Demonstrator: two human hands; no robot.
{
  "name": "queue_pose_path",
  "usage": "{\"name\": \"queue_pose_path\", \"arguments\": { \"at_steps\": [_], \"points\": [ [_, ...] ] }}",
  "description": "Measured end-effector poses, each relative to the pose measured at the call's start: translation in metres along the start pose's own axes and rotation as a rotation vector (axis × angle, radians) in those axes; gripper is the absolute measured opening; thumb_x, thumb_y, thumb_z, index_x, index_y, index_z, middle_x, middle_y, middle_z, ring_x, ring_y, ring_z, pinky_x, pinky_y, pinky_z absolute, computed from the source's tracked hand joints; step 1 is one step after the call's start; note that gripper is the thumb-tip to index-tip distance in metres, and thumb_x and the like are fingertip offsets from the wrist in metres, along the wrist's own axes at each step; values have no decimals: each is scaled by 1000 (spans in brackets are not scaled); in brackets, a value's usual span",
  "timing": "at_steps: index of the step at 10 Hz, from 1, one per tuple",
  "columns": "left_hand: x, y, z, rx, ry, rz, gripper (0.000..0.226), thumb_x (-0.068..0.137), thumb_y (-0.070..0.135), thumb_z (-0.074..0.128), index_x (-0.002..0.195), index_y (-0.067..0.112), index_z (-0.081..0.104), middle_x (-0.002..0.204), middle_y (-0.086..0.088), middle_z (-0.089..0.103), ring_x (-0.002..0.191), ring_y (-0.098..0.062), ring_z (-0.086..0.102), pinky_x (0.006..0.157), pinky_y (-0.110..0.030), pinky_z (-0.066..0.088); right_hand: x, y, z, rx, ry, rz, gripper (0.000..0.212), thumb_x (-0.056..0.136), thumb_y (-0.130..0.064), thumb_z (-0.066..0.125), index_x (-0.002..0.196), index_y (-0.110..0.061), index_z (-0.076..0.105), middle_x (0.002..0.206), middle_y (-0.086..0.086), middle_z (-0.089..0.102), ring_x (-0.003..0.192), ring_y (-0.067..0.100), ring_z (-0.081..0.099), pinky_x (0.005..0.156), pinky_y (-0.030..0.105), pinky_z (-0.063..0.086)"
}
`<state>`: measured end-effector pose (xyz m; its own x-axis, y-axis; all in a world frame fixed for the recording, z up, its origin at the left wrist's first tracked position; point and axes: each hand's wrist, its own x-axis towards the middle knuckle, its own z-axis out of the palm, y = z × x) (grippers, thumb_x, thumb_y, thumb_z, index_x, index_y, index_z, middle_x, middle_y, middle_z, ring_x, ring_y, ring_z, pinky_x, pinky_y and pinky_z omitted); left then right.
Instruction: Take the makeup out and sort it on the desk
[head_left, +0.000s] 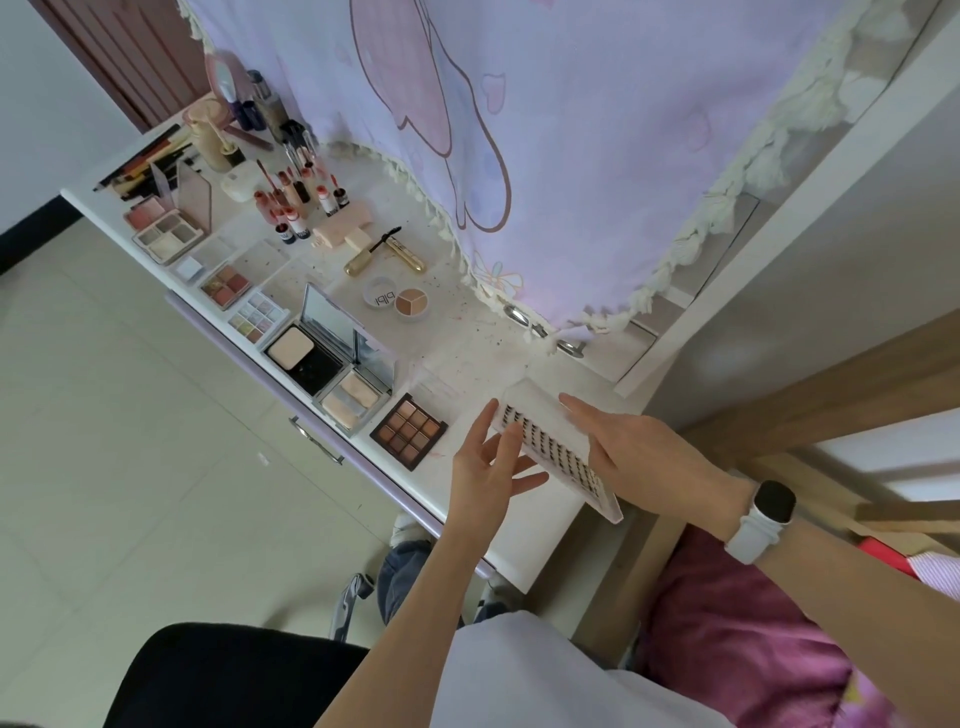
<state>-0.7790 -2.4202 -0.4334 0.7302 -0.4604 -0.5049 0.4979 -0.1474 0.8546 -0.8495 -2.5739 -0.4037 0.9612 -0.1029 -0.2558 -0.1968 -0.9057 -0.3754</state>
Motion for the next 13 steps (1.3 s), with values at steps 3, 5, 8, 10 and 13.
{"name": "queue_pose_path", "arguments": {
  "at_steps": [3, 5, 8, 10, 13],
  "points": [
    [5, -20, 1, 114, 99, -152, 39, 97, 17, 42, 136, 16, 36, 109, -11, 63, 95, -23, 65, 76, -34, 57, 9, 13, 9, 15, 154, 240, 36, 95, -17, 38, 132, -14, 41, 121, -1, 62, 99, 21, 62, 81, 37, 46],
    [10, -32, -11, 469, 218, -124, 47, 97, 19, 42, 141, 9, 30, 140, -10, 41, 117, -25, 50, 99, -39, 44, 21, 12, 6, -7, 194, 281, 36, 95, -14, 37, 131, -11, 41, 117, 6, 61, 95, 29, 61, 77, 38, 48],
    [7, -47, -22, 872, 128, 5, 72, 92, 33, 51, 146, 9, 9, 155, -6, 7, 140, -25, 4, 113, -37, 13, 42, 1, 13, 40, 261, 210, 42, 95, -4, 36, 135, -13, 37, 103, 15, 57, 83, 31, 58, 71, 39, 48],
    [9, -52, -31, 937, 118, 80, 71, 91, 29, 53, 146, 10, 13, 155, -7, 7, 139, -26, 8, 112, -37, 15, 49, 0, 14, -34, 319, 179, 41, 93, -1, 40, 133, -10, 43, 106, 17, 58, 86, 30, 59, 63, 31, 41],
    [-7, -72, -48, 1266, 143, 151, 77, 92, 42, 45, 147, 13, 0, 156, -4, -1, 142, -21, 4, 115, -38, 9, 41, -12, 11, -103, 494, 21, 34, 82, 6, 56, 115, 2, 58, 117, 23, 59, 109, 39, 56, 85, 47, 50]
  ]
}}
